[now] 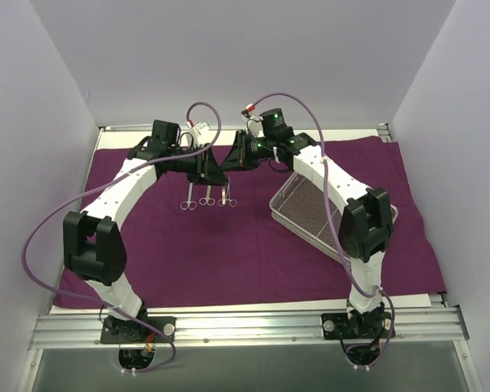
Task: Open and lay out the surgical kit
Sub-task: Place the medical item in the surgical kit.
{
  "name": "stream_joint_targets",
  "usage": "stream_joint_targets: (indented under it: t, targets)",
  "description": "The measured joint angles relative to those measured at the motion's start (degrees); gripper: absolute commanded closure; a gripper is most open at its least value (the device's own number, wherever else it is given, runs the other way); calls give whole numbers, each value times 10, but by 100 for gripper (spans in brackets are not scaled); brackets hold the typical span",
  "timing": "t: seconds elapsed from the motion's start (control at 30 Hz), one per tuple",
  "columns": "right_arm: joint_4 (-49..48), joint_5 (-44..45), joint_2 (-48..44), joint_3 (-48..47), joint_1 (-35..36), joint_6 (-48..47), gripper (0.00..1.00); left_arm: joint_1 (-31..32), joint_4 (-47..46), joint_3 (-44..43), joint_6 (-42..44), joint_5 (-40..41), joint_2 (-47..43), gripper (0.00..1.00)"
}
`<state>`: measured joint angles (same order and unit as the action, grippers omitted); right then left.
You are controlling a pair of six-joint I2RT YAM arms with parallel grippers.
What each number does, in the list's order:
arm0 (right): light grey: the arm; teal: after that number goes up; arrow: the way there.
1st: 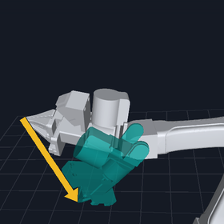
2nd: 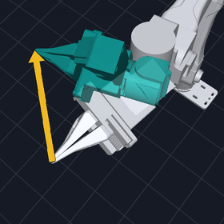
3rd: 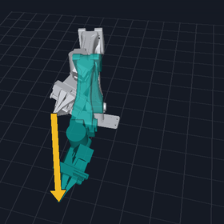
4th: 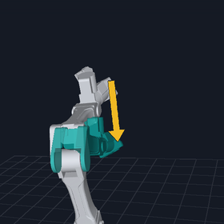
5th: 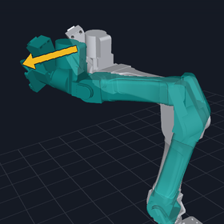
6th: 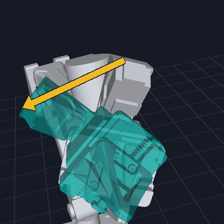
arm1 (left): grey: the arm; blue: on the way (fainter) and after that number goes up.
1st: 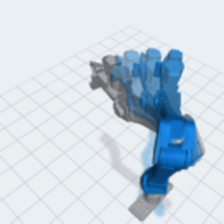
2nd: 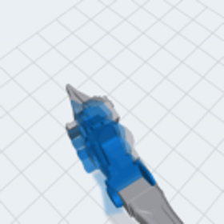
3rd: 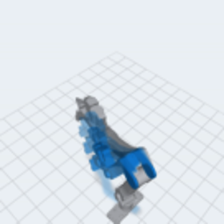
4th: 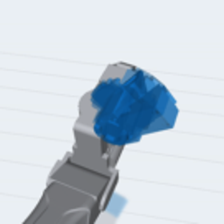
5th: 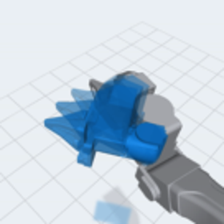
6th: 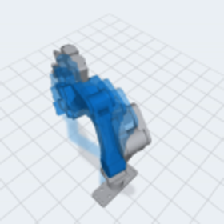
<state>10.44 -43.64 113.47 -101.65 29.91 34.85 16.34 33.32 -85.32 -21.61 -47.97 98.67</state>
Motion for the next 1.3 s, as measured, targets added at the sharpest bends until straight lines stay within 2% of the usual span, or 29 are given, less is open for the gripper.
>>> stream_joint_targets:
  t: [0.07, 0.23, 0.4, 0.6, 0.7, 0.8, 0.87, 0.9, 0.93, 0.97, 1.03, 1.1, 1.17, 1.23, 1.3]
  targets:
    - [-16, -13, 0, 8, -4, 5, 100, -3, -3, 2, 0, -12, 0, 39]
    - [-76, -52, -1, 49, -18, 32, 100, -23, -59, 46, -16, -67, -11, 38]
    - [-158, -94, -15, 98, -32, 80, 100, -32, -194, 126, -93, -133, -30, 39]
    - [-230, -130, -29, 104, -36, 121, 100, -32, -401, 190, -222, -185, -34, 41]
    - [-251, -141, -35, 104, -36, 133, 100, -31, -491, 201, -286, -201, -34, 55]
    - [-264, -147, -37, 105, -36, 139, 100, -30, -575, 205, -342, -212, -32, 77]
    - [-272, -154, -39, 105, -36, 149, 100, -30, -619, 212, -375, -219, -31, 98]
    - [-274, -159, -41, 105, -36, 150, 94, -30, -632, 214, -389, -220, -28, 98]
    - [-273, -157, -45, 105, -36, 147, 67, -31, -644, 216, -400, -221, -24, 98]
    - [-269, -155, -46, 105, -36, 146, 54, -31, -653, 216, -406, -223, -23, 98]
    - [-235, -137, -47, 100, -37, 130, 35, -32, -644, 215, -398, -224, -23, 98]
    - [-167, -99, -47, 82, -38, 99, 29, -36, -570, 203, -346, -212, -25, 98]
    - [-99, -58, -47, 56, -44, 63, 21, -43, -405, 154, -239, -163, -22, 98]
    - [-28, 10, -50, 31, -54, 27, 20, -48, -255, 92, -135, -87, -15, 98]
    - [32, 85, -60, 21, -69, 0, 18, -53, -147, 38, -59, -5, -4, 98]
